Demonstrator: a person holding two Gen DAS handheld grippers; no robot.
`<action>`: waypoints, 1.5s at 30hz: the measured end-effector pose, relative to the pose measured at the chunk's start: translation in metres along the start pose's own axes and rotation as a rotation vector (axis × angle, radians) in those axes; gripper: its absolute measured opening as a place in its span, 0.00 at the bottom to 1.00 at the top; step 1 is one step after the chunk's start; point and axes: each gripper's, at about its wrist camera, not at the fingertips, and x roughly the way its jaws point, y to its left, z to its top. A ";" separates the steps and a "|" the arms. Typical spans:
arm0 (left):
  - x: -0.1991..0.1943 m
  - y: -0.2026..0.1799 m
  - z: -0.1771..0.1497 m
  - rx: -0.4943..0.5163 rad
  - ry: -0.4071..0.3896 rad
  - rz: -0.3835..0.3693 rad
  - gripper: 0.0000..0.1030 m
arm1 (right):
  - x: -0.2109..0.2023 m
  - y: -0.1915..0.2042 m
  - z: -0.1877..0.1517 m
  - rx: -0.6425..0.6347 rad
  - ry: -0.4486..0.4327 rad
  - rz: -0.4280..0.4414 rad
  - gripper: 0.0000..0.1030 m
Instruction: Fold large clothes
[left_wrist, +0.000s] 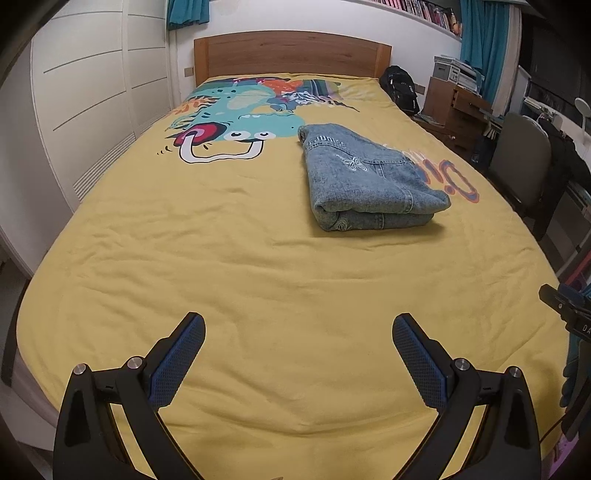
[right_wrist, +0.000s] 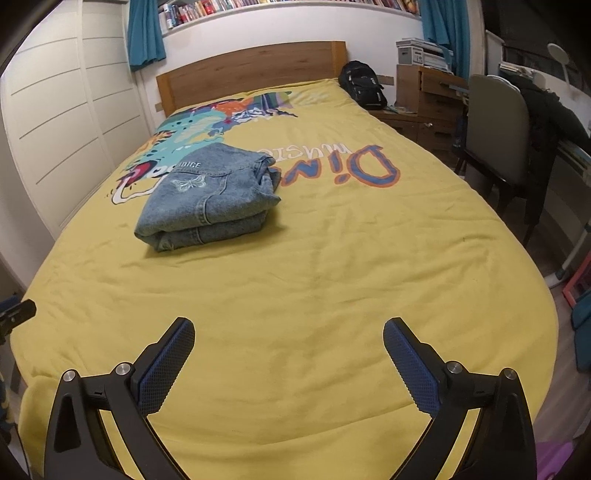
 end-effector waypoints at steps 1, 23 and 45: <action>0.001 -0.001 0.000 0.003 0.000 0.004 0.97 | 0.001 0.000 -0.001 -0.001 -0.001 -0.006 0.99; 0.015 -0.010 -0.013 0.023 0.006 0.028 0.97 | 0.008 -0.007 -0.014 0.001 -0.009 -0.086 0.99; 0.021 -0.013 -0.022 0.026 0.014 0.022 0.97 | 0.011 -0.007 -0.019 -0.006 -0.020 -0.117 0.99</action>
